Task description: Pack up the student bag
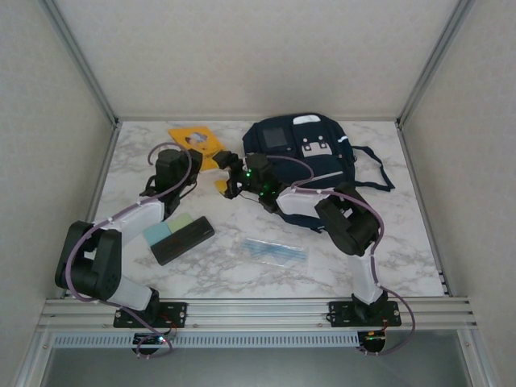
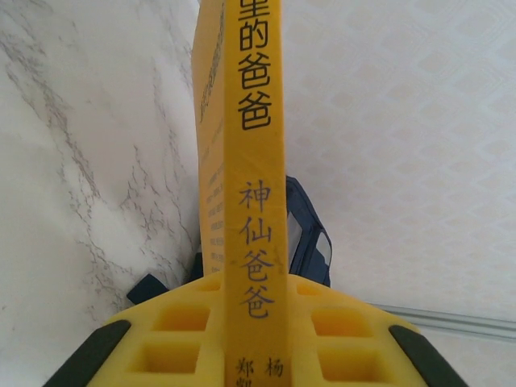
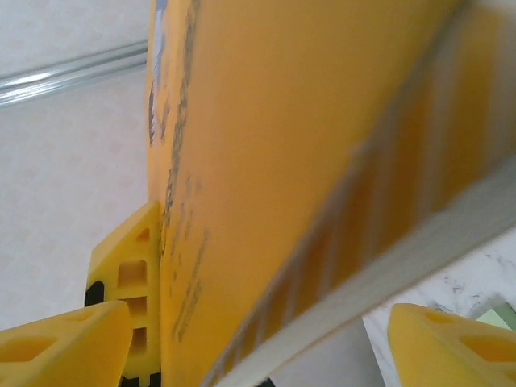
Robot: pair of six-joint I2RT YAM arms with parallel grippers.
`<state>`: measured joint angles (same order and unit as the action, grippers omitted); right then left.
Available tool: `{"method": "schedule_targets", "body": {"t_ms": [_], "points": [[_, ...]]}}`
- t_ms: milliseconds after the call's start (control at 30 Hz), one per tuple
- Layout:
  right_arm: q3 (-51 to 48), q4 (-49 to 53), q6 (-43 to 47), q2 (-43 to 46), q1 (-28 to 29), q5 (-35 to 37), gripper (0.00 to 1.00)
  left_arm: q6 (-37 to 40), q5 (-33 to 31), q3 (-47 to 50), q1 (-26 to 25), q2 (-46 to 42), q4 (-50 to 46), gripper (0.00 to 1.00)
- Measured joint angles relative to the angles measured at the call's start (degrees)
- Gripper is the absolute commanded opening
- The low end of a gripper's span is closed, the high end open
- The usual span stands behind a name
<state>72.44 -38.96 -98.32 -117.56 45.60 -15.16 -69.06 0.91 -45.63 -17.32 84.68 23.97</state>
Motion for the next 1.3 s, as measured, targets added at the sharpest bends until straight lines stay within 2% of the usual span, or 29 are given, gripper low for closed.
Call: {"method": "schedule_targets", "body": {"t_ms": [33, 100, 133, 167, 200, 233, 300, 433, 600, 800, 967, 1133, 1300], "points": [[0.09, -0.94, -0.2, 0.0, 0.04, 0.44, 0.39, -0.24, 0.0, 0.04, -0.26, 0.02, 0.31, 0.0], [0.28, -2.38, -0.57, 0.0, -0.13, 0.98, 0.14, -0.66, 0.0, 0.04, -0.57, 0.0, 0.87, 0.0], [0.37, -2.78, -1.05, 0.0, -0.31, 1.16, 0.04, -0.87, -0.17, 0.04, -0.66, 0.0, 1.14, 0.0], [0.42, -3.89, -1.44, 0.0, -0.5, 1.29, 0.0, -1.51, -0.5, 0.07, -0.59, 0.0, 1.09, 0.01], [0.48, -4.33, -1.64, 0.0, -0.61, 1.25, 0.0, -1.7, -0.59, 0.13, -0.57, 0.0, 1.2, 0.14], [0.48, -4.76, -1.62, 0.0, -0.7, 1.22, 0.0, -1.62, -0.72, 0.13, -0.59, 0.0, 1.6, 0.46], [0.48, -5.01, -1.53, 0.0, -0.83, 1.27, 0.0, -1.53, -0.55, 0.13, -0.59, -0.07, 1.97, 0.99], [-0.17, -3.48, -0.22, 0.0, -2.99, 1.62, 0.0, -0.61, 0.68, 0.13, -0.85, -2.01, 1.38, 1.0], [-1.33, -0.33, 5.14, 0.83, -8.68, 0.26, 0.0, 4.11, 1.64, 0.37, -0.85, -7.28, -1.9, 1.0], [-6.19, 10.45, 15.02, 10.64, -17.88, -4.26, 0.0, 13.86, 5.81, -2.1, -1.46, -7.82, -9.33, 1.0], [-7.72, 28.87, 28.81, 25.14, -24.98, -5.64, 0.0, 25.11, 7.85, -11.39, -6.78, -2.71, -18.73, 1.0], [-9.38, 46.21, 41.99, 41.62, -33.35, -2.71, 0.0, 36.87, 8.5, -26.1, -14.49, 6.47, -29.05, 0.98], [-10.82, 59.91, 51.36, 50.75, -43.47, 2.62, 0.0, 48.17, 9.11, -40.0, -21.27, 17.84, -38.49, 0.93]]}}
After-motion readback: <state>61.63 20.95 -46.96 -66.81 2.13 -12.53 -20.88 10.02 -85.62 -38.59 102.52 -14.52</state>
